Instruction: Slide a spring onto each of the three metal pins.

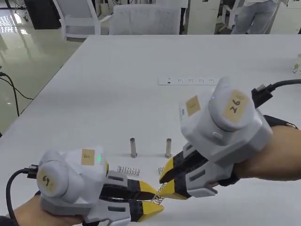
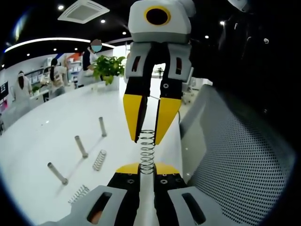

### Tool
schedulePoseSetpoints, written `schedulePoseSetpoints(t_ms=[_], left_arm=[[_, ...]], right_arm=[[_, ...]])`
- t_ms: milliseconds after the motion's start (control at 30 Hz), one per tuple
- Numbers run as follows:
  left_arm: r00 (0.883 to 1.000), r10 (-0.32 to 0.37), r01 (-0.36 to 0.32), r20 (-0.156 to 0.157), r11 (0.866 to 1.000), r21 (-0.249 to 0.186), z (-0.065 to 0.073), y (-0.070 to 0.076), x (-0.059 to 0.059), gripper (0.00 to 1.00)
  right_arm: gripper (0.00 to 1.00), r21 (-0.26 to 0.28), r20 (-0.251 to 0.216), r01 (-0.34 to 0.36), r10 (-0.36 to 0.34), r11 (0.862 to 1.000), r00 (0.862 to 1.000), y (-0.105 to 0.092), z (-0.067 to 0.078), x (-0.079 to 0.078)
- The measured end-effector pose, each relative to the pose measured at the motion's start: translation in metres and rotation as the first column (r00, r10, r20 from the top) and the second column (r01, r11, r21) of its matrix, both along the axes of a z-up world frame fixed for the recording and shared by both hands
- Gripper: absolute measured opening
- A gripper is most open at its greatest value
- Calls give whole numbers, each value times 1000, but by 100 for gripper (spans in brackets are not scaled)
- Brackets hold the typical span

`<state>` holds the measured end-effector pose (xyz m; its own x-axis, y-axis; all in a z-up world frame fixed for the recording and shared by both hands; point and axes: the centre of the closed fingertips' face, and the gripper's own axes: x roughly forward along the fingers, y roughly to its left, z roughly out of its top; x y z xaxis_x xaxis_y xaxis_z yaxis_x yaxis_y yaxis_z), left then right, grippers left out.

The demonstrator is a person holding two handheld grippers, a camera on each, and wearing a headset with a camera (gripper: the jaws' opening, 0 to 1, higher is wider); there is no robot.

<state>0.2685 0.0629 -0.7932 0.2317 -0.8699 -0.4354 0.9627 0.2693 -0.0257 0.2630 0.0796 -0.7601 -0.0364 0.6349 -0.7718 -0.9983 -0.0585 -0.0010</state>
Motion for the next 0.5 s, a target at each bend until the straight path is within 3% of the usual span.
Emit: schedulePoseSetpoints(t_ms=[500], left_arm=[[1000, -7, 7, 3, 1000, 0, 3, -1, 0, 2]], right_arm=[[11, -49, -38, 17, -19, 999, 999, -3, -11, 0]])
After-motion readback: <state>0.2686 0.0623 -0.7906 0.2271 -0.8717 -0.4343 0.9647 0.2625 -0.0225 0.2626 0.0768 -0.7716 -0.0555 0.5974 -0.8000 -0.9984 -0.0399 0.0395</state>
